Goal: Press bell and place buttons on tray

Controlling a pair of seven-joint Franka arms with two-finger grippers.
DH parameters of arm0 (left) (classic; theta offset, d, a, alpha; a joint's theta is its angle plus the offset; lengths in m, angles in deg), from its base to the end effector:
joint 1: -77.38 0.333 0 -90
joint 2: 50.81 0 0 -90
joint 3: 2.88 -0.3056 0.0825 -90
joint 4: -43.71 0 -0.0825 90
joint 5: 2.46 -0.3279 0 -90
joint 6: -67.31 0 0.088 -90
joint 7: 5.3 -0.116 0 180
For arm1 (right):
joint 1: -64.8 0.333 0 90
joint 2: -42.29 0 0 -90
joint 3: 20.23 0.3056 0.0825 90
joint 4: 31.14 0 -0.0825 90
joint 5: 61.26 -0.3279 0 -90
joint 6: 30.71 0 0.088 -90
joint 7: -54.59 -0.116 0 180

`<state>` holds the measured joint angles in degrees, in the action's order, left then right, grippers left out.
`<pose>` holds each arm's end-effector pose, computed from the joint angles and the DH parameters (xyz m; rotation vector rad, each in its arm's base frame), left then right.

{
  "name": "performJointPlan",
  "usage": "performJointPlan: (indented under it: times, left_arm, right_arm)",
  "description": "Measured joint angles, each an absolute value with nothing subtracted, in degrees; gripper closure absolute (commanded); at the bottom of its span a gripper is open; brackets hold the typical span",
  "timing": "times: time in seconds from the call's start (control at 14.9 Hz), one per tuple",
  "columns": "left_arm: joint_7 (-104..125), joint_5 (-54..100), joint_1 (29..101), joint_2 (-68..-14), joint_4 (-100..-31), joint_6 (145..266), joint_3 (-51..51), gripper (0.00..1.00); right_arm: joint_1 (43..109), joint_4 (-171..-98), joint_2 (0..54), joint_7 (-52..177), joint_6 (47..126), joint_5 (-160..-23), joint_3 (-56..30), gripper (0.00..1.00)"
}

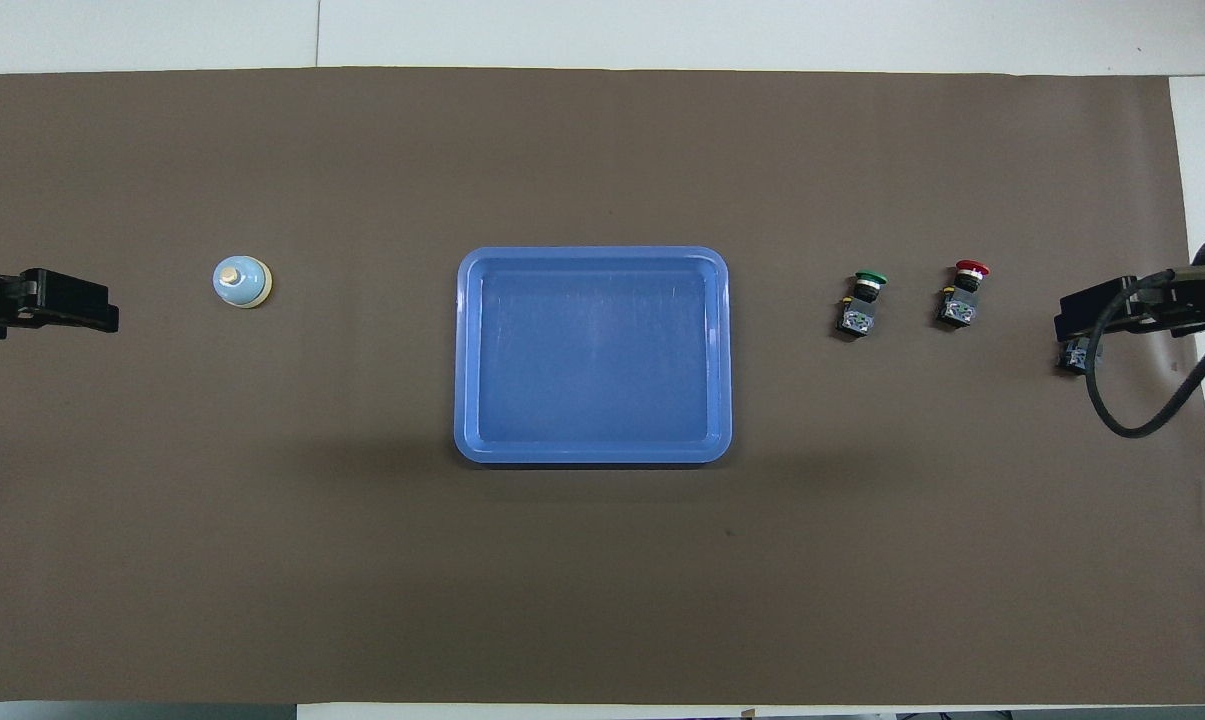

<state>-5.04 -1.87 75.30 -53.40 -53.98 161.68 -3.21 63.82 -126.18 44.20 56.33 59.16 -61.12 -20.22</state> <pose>0.4888 -0.0160 0.5779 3.1310 -0.0394 -0.0202 0.4854 -0.0085 0.5848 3.1391 0.0212 -0.0894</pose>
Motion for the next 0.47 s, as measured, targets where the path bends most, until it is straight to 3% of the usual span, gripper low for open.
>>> performJointPlan:
  times: [0.47]
  left_arm:
    - [-5.25,-1.87,75.21,-52.08,-54.23,161.76,-3.16,0.00]
  right_arm:
    - [63.82,-126.18,44.20,56.34,59.16,-61.12,-20.22,0.00]
